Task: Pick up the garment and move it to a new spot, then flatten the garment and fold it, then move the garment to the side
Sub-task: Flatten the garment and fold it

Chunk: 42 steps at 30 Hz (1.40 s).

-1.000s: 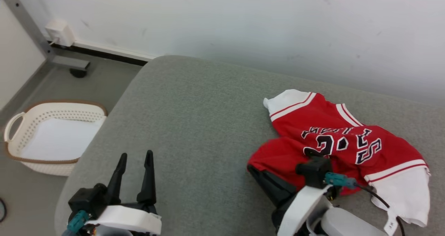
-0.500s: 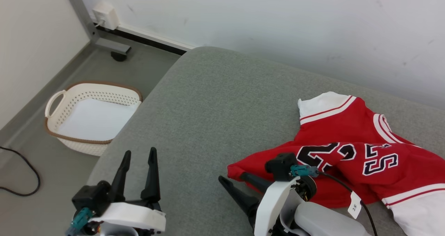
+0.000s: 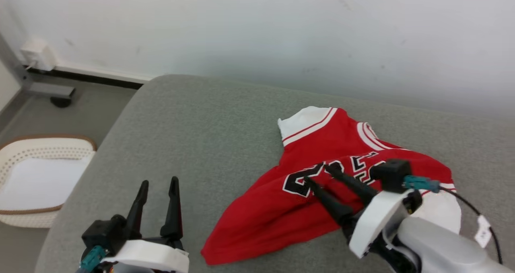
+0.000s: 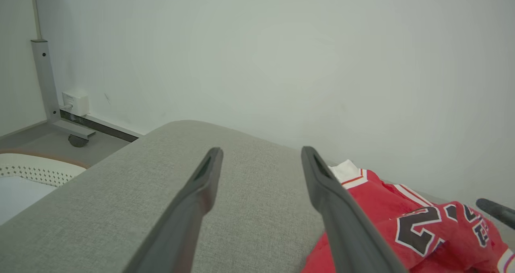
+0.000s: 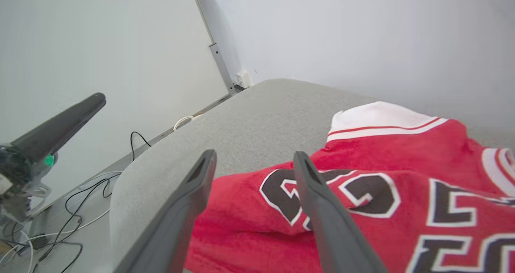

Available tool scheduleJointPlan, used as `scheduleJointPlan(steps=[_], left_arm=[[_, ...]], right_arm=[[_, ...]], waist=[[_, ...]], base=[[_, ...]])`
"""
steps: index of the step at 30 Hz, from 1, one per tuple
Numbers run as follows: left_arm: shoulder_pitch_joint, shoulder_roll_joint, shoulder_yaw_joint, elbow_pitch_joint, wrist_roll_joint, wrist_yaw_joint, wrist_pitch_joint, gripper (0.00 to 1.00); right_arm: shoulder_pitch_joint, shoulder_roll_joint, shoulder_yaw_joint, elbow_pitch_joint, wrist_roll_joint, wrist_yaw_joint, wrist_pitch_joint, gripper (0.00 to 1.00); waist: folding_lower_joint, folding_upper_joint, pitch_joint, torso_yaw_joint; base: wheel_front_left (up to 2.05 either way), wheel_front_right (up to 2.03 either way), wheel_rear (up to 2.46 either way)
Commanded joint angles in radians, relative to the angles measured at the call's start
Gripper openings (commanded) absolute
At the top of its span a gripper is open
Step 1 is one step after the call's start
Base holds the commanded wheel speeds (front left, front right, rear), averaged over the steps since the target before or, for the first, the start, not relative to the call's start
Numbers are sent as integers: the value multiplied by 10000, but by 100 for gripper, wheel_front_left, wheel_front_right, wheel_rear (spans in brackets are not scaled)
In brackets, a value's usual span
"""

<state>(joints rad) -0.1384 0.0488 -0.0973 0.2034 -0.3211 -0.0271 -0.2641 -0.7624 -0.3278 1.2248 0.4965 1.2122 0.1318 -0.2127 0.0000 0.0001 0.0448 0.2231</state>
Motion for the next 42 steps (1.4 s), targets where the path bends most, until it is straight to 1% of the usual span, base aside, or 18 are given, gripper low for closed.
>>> scheduleJointPlan(steps=[1, 3, 5, 8, 10, 12, 14, 16, 19, 21, 25, 33, 35, 39, 42], left_arm=[[109, 35, 52, -31, 87, -10, 1, 100], [165, 35, 55, -66, 80, -10, 1, 100], [207, 35, 68, -142, 51, 21, 1, 100], [253, 38, 99, -233, -33, 49, 1, 100], [247, 35, 95, -302, -82, 67, 1, 100], [258, 35, 70, -301, -125, 82, 1, 100], [257, 40, 56, -287, -150, 93, 1, 100], [240, 37, 31, -282, -163, 103, 1, 100], [159, 37, -32, -247, -151, 80, 1, 100], [122, 37, -47, -230, -146, 72, 1, 100], [5, 37, -131, -145, -135, 33, 1, 100], [-84, 36, -153, -65, -174, 7, 1, 100], [-96, 35, -185, -65, -187, 16, 1, 100], [-124, 38, -147, -36, -155, 11, 1, 100], [-181, 33, -106, -31, -105, -34, 1, 100]], right_arm=[[147, -264, -232, -94, -140, -24, -216, 100], [404, -709, -778, -136, -405, -24, -431, 100], [768, -981, -1555, -227, -759, -24, -518, 100], [1766, -1167, -3539, -689, -1545, -24, -512, 100], [2723, -1120, -4760, -935, -2170, -24, -513, 100], [3608, -937, -5811, -1106, -2803, -24, -517, 100], [4409, -686, -6629, -1226, -3303, -24, -518, 100], [5036, -408, -7175, -1325, -3628, -24, -519, 100], [5519, -112, -7504, -1359, -3973, -24, -521, 100], [5578, -46, -7518, -1307, -4030, -24, -517, 100], [5483, 69, -7571, -890, -4118, -24, -173, 100], [4940, 345, -7968, 547, -3575, -24, 1297, 100], [4769, 318, -8164, 992, -3595, -24, 1499, 100], [4552, 641, -8449, 1552, -3135, -23, 1940, 100], [4341, 626, -8486, 1848, -3000, -23, 2179, 100]], waist=[[0, -1, -222, -728], [0, -1, -252, -1093], [0, -1, -251, -1413], [0, -1, -183, -1823], [0, -1, -123, -2023], [0, -1, -72, -2176], [0, -1, -34, -2302], [0, -1, 0, -2406], [0, -1, 23, -2493], [0, -1, 21, -2503], [0, -1, -2, -2438], [0, -1, 103, -1930], [0, -1, 157, -1758], [0, -1, 285, -1476], [0, -1, 393, -1326]], base=[[0, 0, 0], [0, 0, 0], [0, 0, 0], [0, 0, 0], [0, 0, 0], [0, 0, 0], [0, 0, 0], [0, 0, 0], [0, 0, 0], [0, 0, 0], [0, 0, 0], [0, 0, 0], [0, 0, 0], [0, 0, 0], [0, 0, 0]])
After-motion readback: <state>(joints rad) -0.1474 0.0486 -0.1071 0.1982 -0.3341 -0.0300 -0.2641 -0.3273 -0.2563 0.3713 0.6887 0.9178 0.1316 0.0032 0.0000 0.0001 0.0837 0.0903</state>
